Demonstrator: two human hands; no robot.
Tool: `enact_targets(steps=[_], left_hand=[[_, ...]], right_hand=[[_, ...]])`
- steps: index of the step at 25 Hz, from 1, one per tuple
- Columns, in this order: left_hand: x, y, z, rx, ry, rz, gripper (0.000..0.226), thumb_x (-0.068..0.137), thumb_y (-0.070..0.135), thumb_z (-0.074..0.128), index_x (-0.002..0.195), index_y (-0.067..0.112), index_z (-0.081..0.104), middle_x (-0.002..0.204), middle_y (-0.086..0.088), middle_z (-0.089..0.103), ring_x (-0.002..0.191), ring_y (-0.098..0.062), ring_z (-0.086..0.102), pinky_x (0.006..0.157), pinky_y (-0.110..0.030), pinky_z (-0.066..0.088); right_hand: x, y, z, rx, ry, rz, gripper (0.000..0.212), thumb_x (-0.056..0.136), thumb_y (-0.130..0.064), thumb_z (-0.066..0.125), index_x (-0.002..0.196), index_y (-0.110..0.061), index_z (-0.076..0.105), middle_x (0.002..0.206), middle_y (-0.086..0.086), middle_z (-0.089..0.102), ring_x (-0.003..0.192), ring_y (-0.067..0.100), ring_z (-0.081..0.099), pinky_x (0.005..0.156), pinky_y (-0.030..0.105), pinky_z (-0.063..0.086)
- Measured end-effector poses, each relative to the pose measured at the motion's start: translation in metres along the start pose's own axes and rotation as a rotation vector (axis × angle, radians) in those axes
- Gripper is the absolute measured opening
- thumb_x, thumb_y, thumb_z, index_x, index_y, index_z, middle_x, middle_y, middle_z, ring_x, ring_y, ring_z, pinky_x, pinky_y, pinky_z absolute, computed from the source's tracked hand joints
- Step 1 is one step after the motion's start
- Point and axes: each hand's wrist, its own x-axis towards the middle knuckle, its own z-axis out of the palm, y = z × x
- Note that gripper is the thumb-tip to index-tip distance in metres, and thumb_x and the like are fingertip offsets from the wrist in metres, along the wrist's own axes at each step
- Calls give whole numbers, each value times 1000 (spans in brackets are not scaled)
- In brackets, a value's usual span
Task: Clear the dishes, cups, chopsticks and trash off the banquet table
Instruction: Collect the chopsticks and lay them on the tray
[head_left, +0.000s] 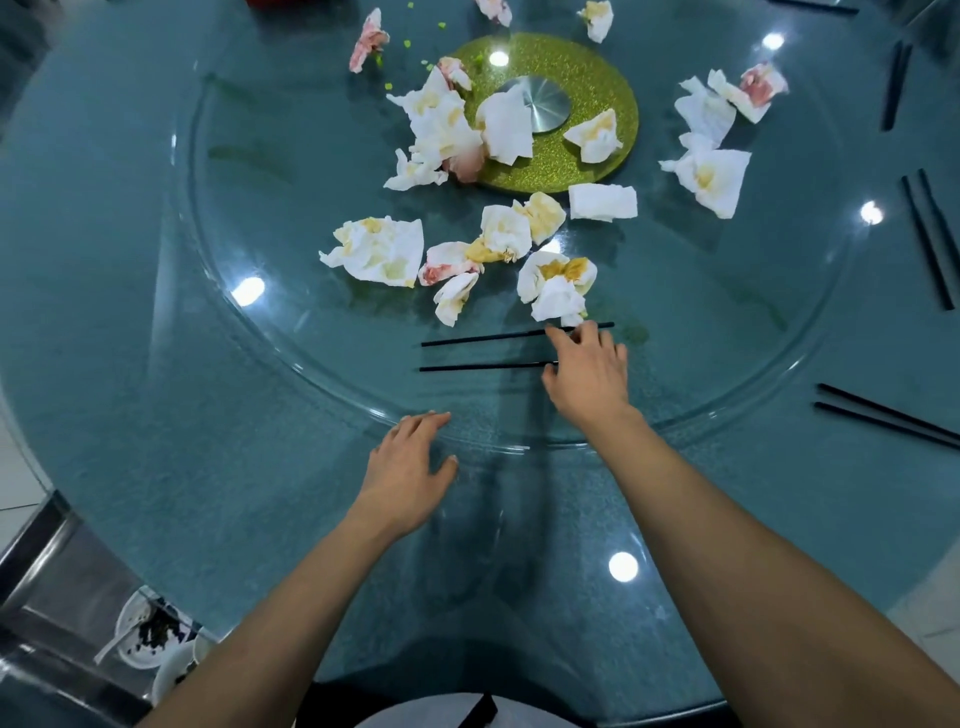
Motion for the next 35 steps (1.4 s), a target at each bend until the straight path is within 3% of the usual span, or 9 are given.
enact_targets(steps=[9, 17, 22, 24, 26, 29, 32, 35], left_hand=[[1, -6, -1, -10, 26, -54, 56, 98, 34, 57, 151, 25, 40, 161, 2, 29, 149, -21, 26, 121, -45, 26], [3, -10, -1, -15, 21, -94, 56, 98, 35, 58, 151, 26, 40, 165, 0, 21, 150, -28, 25, 122, -48, 25], [3, -7, -10, -80, 50, -108, 52, 100, 30, 54, 150, 24, 41, 160, -2, 34, 144, -28, 35, 119, -48, 29], [1, -3, -13, -207, 95, -90, 46, 102, 26, 51, 148, 22, 45, 151, 1, 48, 124, -17, 54, 109, -38, 41], [-1, 8, -13, -463, 129, -105, 38, 104, 20, 49, 142, 22, 52, 143, 6, 55, 114, -5, 56, 101, -27, 41], [-4, 30, -9, -941, 137, -228, 29, 103, 10, 48, 126, 21, 62, 134, 4, 63, 121, -12, 58, 106, -34, 46], [-11, 44, -6, -1243, 88, -341, 24, 102, 7, 47, 116, 18, 63, 126, -3, 68, 114, -22, 62, 104, -42, 47], [-24, 49, -4, -1490, 2, -386, 24, 100, 13, 46, 114, 13, 65, 123, -9, 71, 104, -26, 65, 96, -43, 51]], right_hand=[[-5, -9, 0, 46, 29, -19, 24, 97, -31, 64, 119, -22, 62, 128, 6, 53, 121, 29, 47, 106, 43, 33], [-5, -12, 3, 100, -65, -1, 18, 95, -37, 67, 109, -26, 70, 120, 3, 57, 119, 26, 50, 107, 45, 33], [-22, -12, 9, 166, -64, -23, 15, 96, -37, 63, 104, -26, 69, 115, 0, 57, 115, 24, 51, 103, 43, 32], [-36, -11, 11, 235, -70, -9, 14, 96, -38, 62, 102, -26, 68, 112, -2, 56, 114, 22, 50, 102, 42, 30], [-51, -11, 11, 310, -79, 9, 14, 96, -40, 62, 101, -28, 67, 111, -4, 55, 113, 21, 51, 101, 41, 28], [-76, -14, 7, 406, -73, 0, 15, 94, -42, 63, 99, -29, 67, 110, -7, 56, 111, 18, 53, 101, 40, 29], [-103, -23, -2, 473, -55, -47, 12, 92, -43, 65, 97, -32, 67, 107, -9, 57, 107, 16, 56, 99, 39, 32], [-128, -32, -10, 543, -48, -89, 8, 90, -41, 69, 92, -34, 66, 102, -9, 58, 104, 15, 59, 98, 40, 36]])
